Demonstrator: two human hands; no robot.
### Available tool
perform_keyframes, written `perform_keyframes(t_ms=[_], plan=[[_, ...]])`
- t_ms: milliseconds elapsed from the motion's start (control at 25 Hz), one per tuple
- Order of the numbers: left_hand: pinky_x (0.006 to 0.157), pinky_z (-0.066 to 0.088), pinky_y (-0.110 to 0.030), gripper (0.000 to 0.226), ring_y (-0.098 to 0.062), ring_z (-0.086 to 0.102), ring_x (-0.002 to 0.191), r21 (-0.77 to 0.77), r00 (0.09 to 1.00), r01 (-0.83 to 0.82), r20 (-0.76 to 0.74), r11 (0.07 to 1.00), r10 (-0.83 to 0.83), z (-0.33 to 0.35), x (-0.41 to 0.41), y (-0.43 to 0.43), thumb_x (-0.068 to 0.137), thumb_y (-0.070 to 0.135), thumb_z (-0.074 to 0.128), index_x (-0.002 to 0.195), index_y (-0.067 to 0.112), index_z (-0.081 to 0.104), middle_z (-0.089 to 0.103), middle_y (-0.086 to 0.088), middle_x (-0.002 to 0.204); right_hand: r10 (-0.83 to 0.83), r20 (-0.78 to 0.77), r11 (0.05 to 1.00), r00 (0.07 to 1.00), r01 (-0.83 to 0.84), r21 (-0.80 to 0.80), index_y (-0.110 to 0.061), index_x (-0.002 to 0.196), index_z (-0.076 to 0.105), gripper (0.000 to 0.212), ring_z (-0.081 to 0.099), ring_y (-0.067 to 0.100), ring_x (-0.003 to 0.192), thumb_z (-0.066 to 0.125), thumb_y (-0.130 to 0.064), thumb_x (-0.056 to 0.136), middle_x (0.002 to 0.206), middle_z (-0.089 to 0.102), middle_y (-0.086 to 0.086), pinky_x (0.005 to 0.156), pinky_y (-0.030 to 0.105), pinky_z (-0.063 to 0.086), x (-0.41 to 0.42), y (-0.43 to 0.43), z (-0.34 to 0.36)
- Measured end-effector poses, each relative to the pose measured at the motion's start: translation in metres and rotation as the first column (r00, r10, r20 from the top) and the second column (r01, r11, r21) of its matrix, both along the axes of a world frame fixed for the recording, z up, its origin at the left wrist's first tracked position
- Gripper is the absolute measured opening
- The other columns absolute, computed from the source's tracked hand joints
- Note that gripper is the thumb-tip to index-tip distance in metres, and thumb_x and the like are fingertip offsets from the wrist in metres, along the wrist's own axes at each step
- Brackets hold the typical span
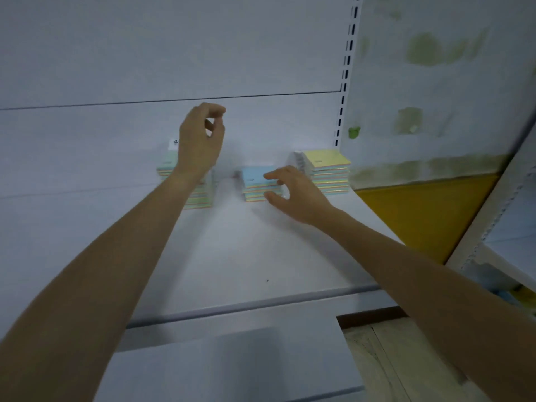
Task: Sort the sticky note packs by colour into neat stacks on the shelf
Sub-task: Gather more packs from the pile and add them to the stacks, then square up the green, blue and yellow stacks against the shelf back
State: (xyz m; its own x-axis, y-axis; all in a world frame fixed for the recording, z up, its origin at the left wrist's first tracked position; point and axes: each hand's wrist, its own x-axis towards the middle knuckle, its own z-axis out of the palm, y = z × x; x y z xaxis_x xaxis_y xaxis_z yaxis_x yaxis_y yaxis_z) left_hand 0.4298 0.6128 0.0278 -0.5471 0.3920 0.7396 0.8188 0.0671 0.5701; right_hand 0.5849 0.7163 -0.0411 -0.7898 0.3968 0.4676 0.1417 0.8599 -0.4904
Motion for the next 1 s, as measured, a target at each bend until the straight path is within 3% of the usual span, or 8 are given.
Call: perform_keyframes(t_ms=[160, 240, 360, 480, 640, 760, 840, 1000], plan=[[0.100, 0.040, -0.037, 0.035, -0.030, 0.050, 0.112, 0.067, 0.976, -0.212, 0.075, 0.975, 0.207, -0.032, -0.062, -0.068, 0.090, 0.010, 0.042, 0.123, 0.007, 0.052, 0.052, -0.017, 0.125, 0.025, -0.093, 0.967, 0.995, -0.048, -0.252, -0.012, 0.134, 0.040, 0.056, 0.052, 0.025, 0.115, 0.062, -0.021, 0.084, 0.132, 0.044, 0.015, 0.096, 0.028, 0.039, -0.074, -0.048, 0.017], [0.113, 0.030, -0.038, 0.043, -0.027, 0.040, 0.130, -0.004, 0.944, -0.114, 0.312, 0.993, 0.110, -0.051, -0.075, -0.080, 0.093, 0.012, 0.042, 0.136, 0.011, 0.041, 0.040, -0.013, 0.141, 0.025, -0.091, 0.946, 0.996, -0.053, -0.321, -0.009, 0.139, 0.030, 0.067, 0.042, 0.022, 0.125, 0.063, -0.021, 0.083, 0.139, 0.038, 0.015, 0.106, 0.030, 0.034, -0.098, -0.063, 0.016], [0.115, 0.028, -0.033, 0.047, -0.020, 0.038, 0.135, -0.057, 0.821, 0.154, 0.563, 0.986, -0.096, -0.072, -0.081, -0.083, 0.096, 0.017, 0.041, 0.142, 0.014, 0.032, 0.037, -0.009, 0.147, 0.047, -0.178, 0.944, 0.983, -0.102, -0.314, 0.006, 0.129, 0.040, 0.055, 0.046, 0.001, 0.102, 0.061, -0.013, 0.082, 0.129, 0.050, 0.023, 0.090, 0.004, 0.036, -0.121, -0.081, 0.008], [0.098, 0.042, -0.027, 0.034, -0.025, 0.057, 0.113, -0.065, 0.899, 0.172, 0.419, 0.983, -0.129, -0.077, -0.080, -0.082, 0.096, 0.015, 0.043, 0.129, 0.007, 0.050, 0.059, -0.013, 0.126, -0.033, -0.196, 0.889, 0.980, -0.061, -0.455, -0.002, 0.135, 0.036, 0.050, 0.047, 0.013, 0.119, 0.053, -0.012, 0.090, 0.135, 0.048, 0.016, 0.097, 0.008, 0.034, -0.131, -0.081, 0.000], [0.095, 0.046, -0.031, 0.035, -0.025, 0.061, 0.110, -0.036, 0.915, 0.107, 0.394, 0.994, -0.085, -0.075, -0.078, -0.078, 0.094, 0.016, 0.049, 0.125, 0.002, 0.054, 0.063, -0.014, 0.122, -0.089, -0.188, 0.898, 0.978, -0.003, -0.440, -0.009, 0.137, 0.037, 0.043, 0.047, 0.008, 0.110, 0.044, -0.018, 0.095, 0.132, 0.052, 0.011, 0.073, -0.014, 0.026, -0.134, -0.072, -0.005], [0.092, 0.048, -0.030, 0.031, -0.021, 0.063, 0.103, -0.021, 0.926, 0.103, 0.368, 0.994, -0.088, -0.076, -0.077, -0.078, 0.092, 0.018, 0.052, 0.120, 0.004, 0.059, 0.067, -0.010, 0.115, -0.025, -0.127, 0.951, 0.992, -0.016, -0.308, -0.008, 0.138, 0.034, 0.046, 0.049, 0.025, 0.119, 0.044, -0.018, 0.094, 0.130, 0.052, 0.014, 0.103, 0.027, 0.038, -0.135, -0.068, -0.006], [0.083, 0.049, -0.016, 0.027, -0.015, 0.063, 0.096, -0.035, 0.931, 0.171, 0.332, 0.985, -0.150, -0.076, -0.077, -0.082, 0.088, 0.016, 0.058, 0.114, 0.008, 0.061, 0.068, -0.005, 0.107, 0.017, -0.074, 0.962, 0.997, -0.037, -0.272, -0.011, 0.140, 0.027, 0.053, 0.048, 0.026, 0.120, 0.048, -0.018, 0.092, 0.131, 0.051, 0.013, 0.103, 0.041, 0.039, -0.134, -0.065, -0.008], [0.072, 0.036, 0.009, 0.037, -0.010, 0.057, 0.094, -0.116, 0.970, 0.146, 0.210, 0.982, -0.119, -0.079, -0.078, -0.086, 0.084, 0.012, 0.062, 0.121, 0.012, 0.058, 0.064, -0.008, 0.106, 0.035, -0.142, 0.960, 0.989, -0.073, -0.271, -0.012, 0.141, 0.027, 0.053, 0.049, 0.013, 0.100, 0.048, -0.016, 0.093, 0.115, 0.058, 0.005, 0.078, 0.005, 0.035, -0.131, -0.063, -0.011]])
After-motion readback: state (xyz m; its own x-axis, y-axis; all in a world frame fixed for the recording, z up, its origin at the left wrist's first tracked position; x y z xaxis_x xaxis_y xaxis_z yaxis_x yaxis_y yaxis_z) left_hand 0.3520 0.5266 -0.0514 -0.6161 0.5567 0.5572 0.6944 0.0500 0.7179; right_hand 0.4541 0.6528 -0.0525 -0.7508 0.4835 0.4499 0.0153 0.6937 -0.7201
